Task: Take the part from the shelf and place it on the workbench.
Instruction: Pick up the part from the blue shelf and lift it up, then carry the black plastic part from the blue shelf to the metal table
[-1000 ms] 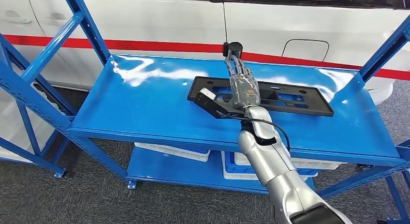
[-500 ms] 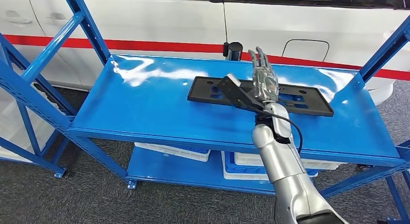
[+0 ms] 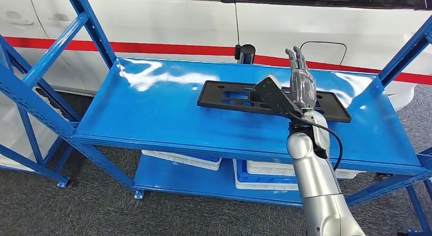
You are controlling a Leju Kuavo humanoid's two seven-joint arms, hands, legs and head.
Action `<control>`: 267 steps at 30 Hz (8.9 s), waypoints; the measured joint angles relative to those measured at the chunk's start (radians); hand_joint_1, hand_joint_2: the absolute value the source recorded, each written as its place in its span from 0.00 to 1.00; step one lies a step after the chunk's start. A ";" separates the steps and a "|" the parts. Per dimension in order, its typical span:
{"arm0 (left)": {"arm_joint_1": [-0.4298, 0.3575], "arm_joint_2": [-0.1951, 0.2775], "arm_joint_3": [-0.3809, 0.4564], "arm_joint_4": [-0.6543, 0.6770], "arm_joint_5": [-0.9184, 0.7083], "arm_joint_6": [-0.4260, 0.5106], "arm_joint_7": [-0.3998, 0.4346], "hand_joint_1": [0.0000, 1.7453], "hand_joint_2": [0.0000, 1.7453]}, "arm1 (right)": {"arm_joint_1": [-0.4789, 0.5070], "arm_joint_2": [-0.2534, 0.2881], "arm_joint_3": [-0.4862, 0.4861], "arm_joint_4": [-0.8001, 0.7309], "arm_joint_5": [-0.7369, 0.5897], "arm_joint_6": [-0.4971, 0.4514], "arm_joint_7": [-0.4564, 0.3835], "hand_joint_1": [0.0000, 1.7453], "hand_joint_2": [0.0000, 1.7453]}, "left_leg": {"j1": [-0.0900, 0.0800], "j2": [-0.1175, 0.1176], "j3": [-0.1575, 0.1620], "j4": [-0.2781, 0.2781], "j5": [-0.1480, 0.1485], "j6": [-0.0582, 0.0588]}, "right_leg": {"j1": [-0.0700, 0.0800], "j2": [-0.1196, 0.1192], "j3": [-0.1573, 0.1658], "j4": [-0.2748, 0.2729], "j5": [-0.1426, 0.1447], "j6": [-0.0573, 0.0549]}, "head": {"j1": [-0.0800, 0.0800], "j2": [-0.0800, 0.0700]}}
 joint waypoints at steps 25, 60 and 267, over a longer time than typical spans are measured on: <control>-0.003 -0.001 0.033 0.000 -0.034 -0.004 0.009 0.00 0.00 | -0.013 0.024 0.159 0.300 0.136 -0.037 0.069 0.00 1.00 | 0.000 0.000 0.000 0.000 0.000 0.000 | 0.000 0.000 0.000 0.000 0.000 0.000 | 0.000 0.000; -0.003 -0.003 0.073 0.001 -0.105 0.000 0.005 0.00 0.00 | -0.131 0.018 0.224 0.580 0.569 -0.292 0.443 0.95 1.00 | 0.000 0.000 0.003 0.000 0.000 0.000 | 0.000 0.000 0.003 0.000 0.000 0.000 | 0.000 0.000; -0.055 -0.012 0.468 0.000 0.121 -0.010 -0.336 0.00 1.00 | 0.127 0.019 -0.219 -0.181 -0.864 0.068 -0.242 1.00 1.00 | 0.013 0.003 0.134 0.031 -0.129 -0.012 | -0.009 -0.012 -0.106 0.036 0.092 0.011 | 0.002 0.000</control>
